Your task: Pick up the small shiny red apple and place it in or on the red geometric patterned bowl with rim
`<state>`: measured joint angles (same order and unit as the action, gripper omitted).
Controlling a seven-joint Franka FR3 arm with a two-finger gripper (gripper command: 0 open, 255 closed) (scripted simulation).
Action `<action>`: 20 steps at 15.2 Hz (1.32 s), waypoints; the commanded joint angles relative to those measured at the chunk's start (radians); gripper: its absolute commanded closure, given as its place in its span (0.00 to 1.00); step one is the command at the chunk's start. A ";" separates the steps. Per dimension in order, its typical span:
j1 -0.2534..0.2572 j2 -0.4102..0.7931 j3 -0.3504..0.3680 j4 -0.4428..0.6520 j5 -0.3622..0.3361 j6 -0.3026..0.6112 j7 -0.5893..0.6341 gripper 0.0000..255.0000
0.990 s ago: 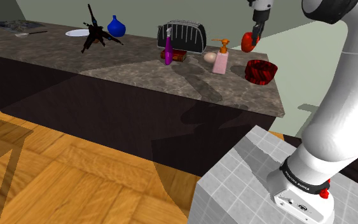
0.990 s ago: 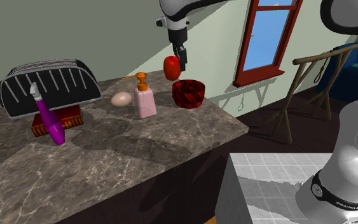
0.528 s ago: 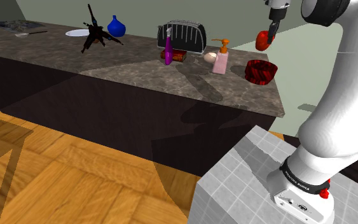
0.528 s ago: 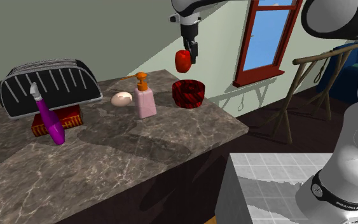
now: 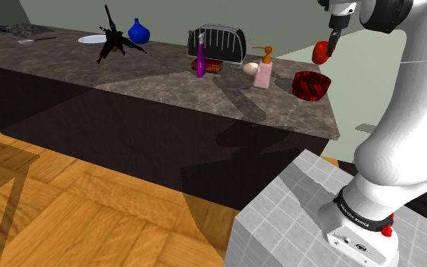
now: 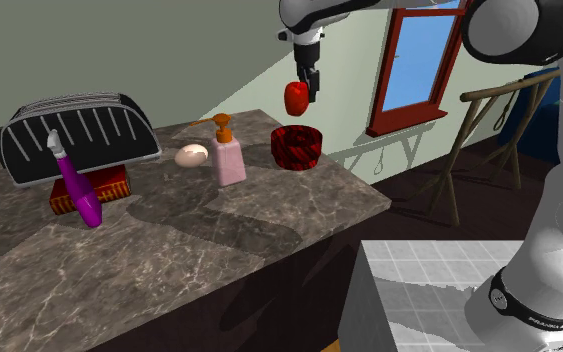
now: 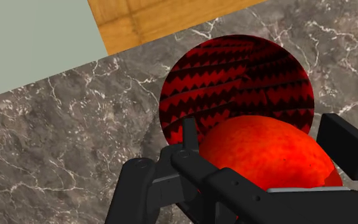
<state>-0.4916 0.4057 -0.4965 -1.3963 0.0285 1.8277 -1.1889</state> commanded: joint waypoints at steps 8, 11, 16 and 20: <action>0.006 0.010 0.005 -0.110 0.003 0.119 0.008 1.00; 0.007 0.018 0.007 -0.142 0.006 0.158 0.010 1.00; 0.007 0.018 0.007 -0.142 0.006 0.158 0.010 1.00; 0.007 0.018 0.007 -0.142 0.006 0.158 0.010 0.00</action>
<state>-0.4844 0.4238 -0.4893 -1.5385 0.0348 1.9853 -1.1787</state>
